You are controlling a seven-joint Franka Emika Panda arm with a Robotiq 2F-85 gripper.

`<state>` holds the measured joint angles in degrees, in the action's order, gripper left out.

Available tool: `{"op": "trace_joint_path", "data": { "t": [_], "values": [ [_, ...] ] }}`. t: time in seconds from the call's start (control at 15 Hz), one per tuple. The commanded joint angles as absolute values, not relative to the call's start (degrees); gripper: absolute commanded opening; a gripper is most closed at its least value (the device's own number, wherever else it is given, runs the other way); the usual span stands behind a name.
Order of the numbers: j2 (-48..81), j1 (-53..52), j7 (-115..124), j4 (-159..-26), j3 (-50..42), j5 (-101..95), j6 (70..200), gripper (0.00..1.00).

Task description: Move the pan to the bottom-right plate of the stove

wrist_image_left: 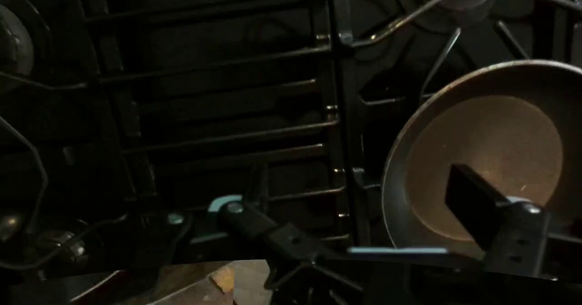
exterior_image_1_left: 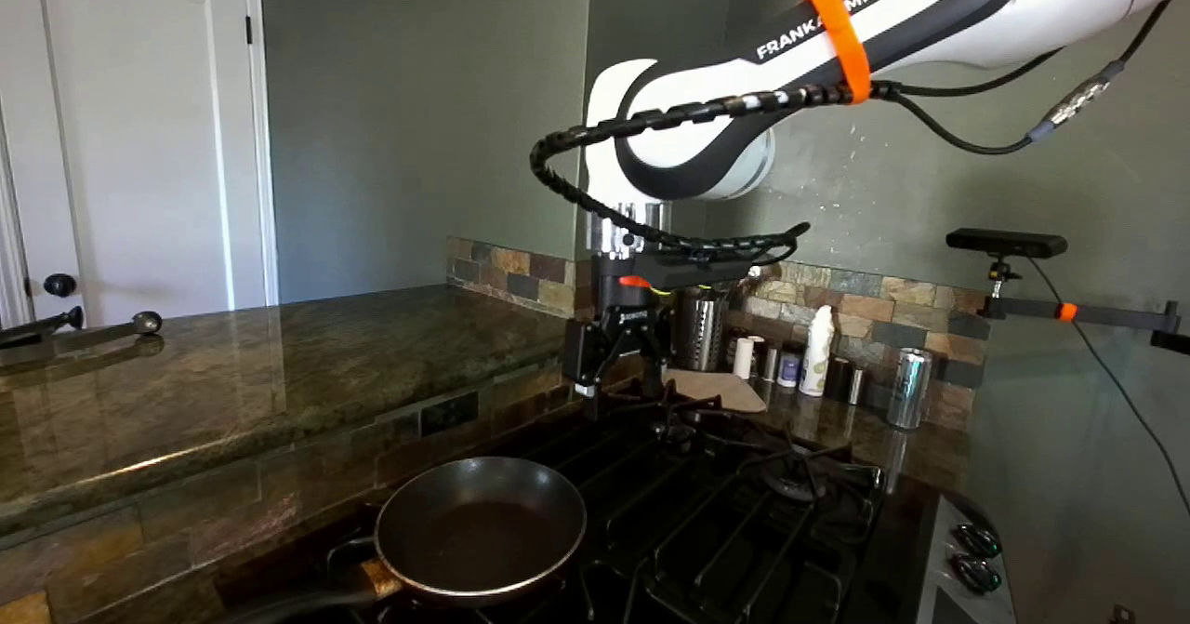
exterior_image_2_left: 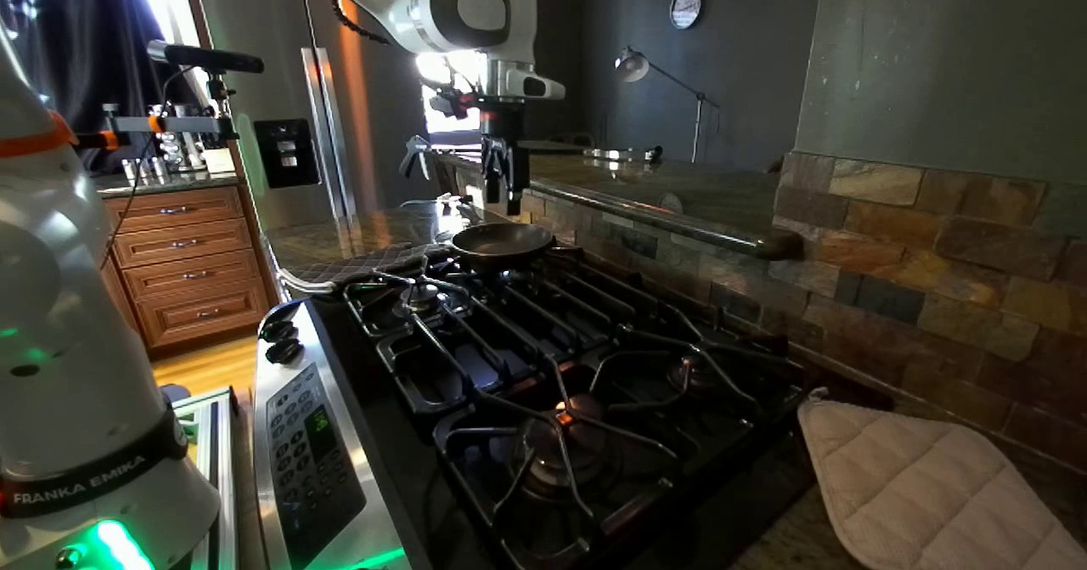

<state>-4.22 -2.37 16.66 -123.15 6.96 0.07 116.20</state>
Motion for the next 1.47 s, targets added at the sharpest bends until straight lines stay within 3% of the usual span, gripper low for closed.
{"op": "trace_joint_path", "data": {
  "t": [0.0,0.47,1.4],
  "values": [
    [-1.2,-3.5,17.9,-124.0,6.8,-2.3,124.3,1.0],
    [4.6,-5.0,14.6,-122.9,6.7,-1.9,133.8,1.0],
    [8.0,-5.4,5.4,-123.6,6.5,-1.0,135.9,1.0]
  ]
}}
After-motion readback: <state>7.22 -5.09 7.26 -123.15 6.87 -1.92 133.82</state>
